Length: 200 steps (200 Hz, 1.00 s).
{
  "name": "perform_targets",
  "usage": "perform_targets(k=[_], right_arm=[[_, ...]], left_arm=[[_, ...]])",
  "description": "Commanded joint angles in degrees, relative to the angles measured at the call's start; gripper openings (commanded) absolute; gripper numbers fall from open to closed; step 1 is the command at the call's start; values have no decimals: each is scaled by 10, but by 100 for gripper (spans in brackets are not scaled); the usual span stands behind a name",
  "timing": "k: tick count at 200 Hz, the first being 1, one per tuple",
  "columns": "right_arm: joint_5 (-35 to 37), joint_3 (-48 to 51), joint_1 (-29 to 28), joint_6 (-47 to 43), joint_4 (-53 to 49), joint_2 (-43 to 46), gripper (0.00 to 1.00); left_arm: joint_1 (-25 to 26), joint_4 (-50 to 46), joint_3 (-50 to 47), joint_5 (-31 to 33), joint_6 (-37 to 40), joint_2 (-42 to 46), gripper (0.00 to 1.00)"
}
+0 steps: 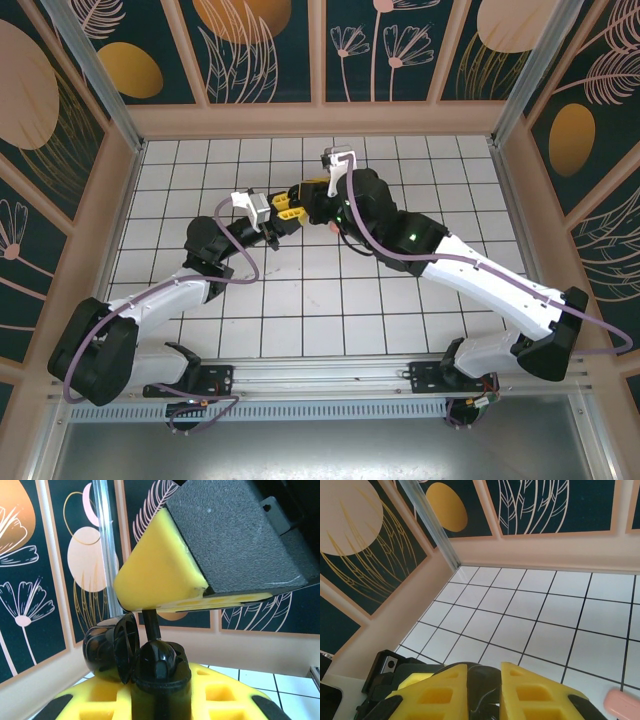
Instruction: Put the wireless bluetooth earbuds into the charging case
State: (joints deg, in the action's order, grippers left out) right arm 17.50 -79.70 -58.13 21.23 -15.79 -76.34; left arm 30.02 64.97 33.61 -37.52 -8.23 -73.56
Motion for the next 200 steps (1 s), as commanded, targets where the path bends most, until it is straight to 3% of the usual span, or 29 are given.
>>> perform_targets(k=[1,115,200], right_arm=[[-10,11,-6,6,15,2,19],[3,49,-7,11,23,19,18],[-35,26,-18,-31,-7,-31,18]], left_arm=[[5,9,16,-10,4,5,0],[5,20,24,-8,-6,2,0],[5,17,28,-8,-11,3,0]])
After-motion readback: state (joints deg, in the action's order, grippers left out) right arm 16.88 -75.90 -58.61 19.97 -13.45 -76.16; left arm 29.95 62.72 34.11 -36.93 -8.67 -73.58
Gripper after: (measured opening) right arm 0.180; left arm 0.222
